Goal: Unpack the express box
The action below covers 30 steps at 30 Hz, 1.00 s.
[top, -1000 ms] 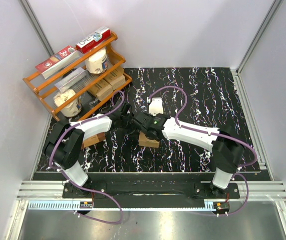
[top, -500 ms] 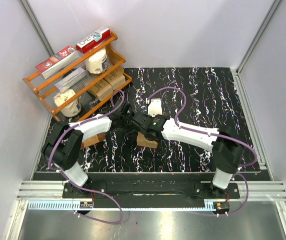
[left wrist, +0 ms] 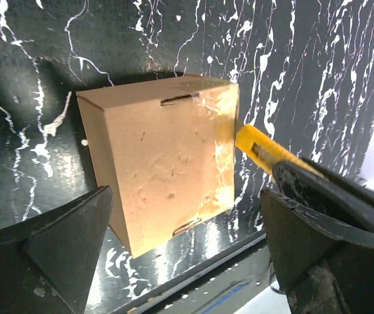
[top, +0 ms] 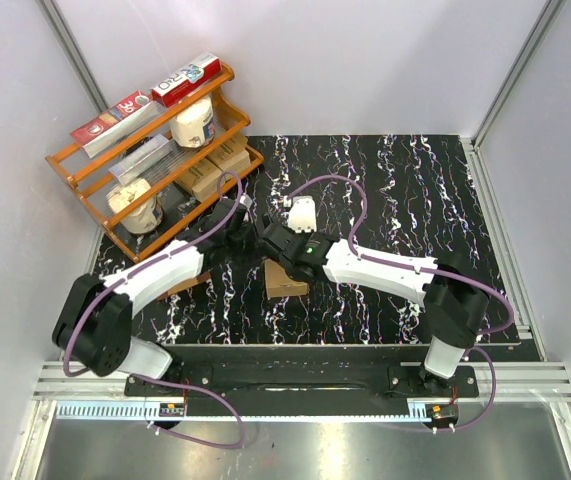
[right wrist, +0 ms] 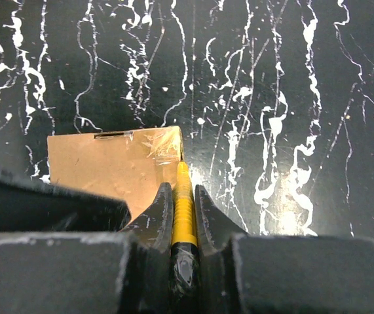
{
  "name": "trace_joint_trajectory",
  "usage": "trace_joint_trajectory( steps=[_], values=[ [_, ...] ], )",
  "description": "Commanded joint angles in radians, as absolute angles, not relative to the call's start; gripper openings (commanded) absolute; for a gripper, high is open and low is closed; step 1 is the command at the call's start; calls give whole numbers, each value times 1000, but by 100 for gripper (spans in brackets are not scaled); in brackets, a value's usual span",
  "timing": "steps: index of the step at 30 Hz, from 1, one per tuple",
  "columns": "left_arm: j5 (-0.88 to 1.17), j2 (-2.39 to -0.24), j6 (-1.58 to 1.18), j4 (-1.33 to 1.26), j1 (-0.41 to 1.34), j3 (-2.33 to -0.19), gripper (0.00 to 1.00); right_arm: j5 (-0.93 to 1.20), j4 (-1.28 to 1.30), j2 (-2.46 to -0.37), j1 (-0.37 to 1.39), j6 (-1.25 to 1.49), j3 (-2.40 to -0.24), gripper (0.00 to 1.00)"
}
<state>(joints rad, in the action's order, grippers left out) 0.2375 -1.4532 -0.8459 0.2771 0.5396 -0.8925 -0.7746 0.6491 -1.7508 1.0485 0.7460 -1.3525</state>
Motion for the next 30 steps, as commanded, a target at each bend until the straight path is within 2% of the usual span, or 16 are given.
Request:
trace_joint_trajectory(
  steps=[1, 9, 18, 21, 25, 30],
  values=[
    [198, -1359, -681, 279, 535, -842, 99, -755, 540, -1713, 1063, 693, -1344, 0],
    [232, -1296, -604, 347, 545, -741, 99, -736, 492, -1710, 1057, 654, -1333, 0],
    [291, -1348, -537, 422, 584, -770, 98, -712, 471, -1717, 1046, 658, -1327, 0],
    [308, -1368, -525, 423, 586, -776, 95, -712, 471, -1715, 1045, 660, -1325, 0],
    [296, -1410, -538, 433, 586, -799, 86, -710, 469, -1712, 1043, 654, -1327, 0],
    [250, -1463, -603, 440, 586, -844, 80, -698, 469, -1715, 1043, 652, -1328, 0]
  ],
)
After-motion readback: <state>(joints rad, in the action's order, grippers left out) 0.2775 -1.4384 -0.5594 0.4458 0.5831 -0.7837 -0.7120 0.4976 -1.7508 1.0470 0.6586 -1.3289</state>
